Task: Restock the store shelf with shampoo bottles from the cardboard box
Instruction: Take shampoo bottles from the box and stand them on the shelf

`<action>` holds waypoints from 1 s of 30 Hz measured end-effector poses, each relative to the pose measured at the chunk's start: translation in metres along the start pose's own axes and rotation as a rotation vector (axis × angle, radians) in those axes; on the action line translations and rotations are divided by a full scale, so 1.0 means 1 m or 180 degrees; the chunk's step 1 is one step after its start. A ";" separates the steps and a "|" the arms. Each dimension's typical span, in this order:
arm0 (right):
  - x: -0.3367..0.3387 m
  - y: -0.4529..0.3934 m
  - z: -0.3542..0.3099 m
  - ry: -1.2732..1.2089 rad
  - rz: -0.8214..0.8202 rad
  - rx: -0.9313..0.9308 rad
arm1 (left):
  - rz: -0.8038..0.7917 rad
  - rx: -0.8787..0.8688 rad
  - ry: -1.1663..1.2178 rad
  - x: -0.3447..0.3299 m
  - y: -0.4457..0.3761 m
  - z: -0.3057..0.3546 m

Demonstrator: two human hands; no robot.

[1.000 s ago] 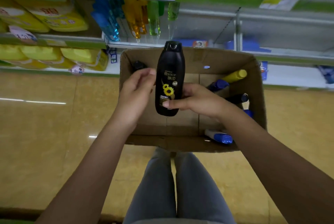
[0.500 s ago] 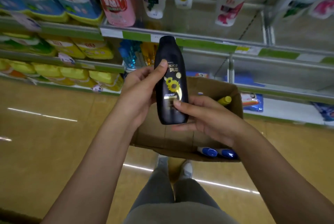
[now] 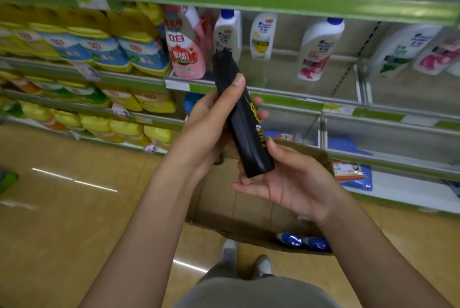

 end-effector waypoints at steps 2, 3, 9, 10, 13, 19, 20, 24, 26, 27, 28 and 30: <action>-0.004 0.001 0.000 -0.0106 -0.0141 -0.0055 | 0.0027 -0.0108 -0.0109 -0.005 0.000 0.006; -0.006 0.001 -0.001 -0.0121 -0.0219 -0.0052 | 0.0044 -0.0145 -0.0190 -0.007 0.000 0.009; -0.011 0.002 -0.008 0.0009 -0.0259 0.0235 | -0.0110 -0.0422 -0.0623 -0.017 -0.002 0.026; -0.011 0.002 -0.012 0.0094 -0.0140 0.0345 | -0.0122 -0.0477 -0.0674 -0.018 -0.002 0.030; -0.018 0.006 -0.023 0.0709 0.0414 0.0779 | 0.0032 -0.0671 -0.0711 -0.017 -0.001 0.042; -0.051 0.016 -0.047 0.1557 0.0945 0.1366 | 0.0041 -0.0989 -0.0293 -0.023 -0.001 0.067; -0.056 0.018 -0.050 0.1589 0.0934 0.1411 | 0.0003 -0.1030 -0.0223 -0.025 -0.002 0.072; -0.069 0.027 -0.061 0.1787 0.1001 0.1723 | -0.0142 -0.1113 0.0033 -0.035 -0.003 0.088; -0.077 0.032 -0.068 0.1980 0.1123 0.1949 | -0.0245 -0.1147 0.0058 -0.041 -0.003 0.097; -0.081 0.035 -0.072 0.2080 0.1182 0.2081 | -0.0300 -0.1183 0.0022 -0.045 -0.002 0.102; -0.086 0.038 -0.075 0.2163 0.1241 0.2215 | -0.0353 -0.1220 -0.0035 -0.049 -0.001 0.107; -0.094 0.045 -0.082 0.2309 0.1370 0.2496 | -0.0438 -0.1294 -0.0104 -0.054 0.000 0.117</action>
Point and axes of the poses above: each hand's wrist, its own y-axis away from the middle knuckle, its own x-axis out of the back of the hand, z = x × y, the point moved 5 cm from there along -y, towards the middle knuckle, and after that the axes turned 2 degrees about -x, right-handed, at the moved point
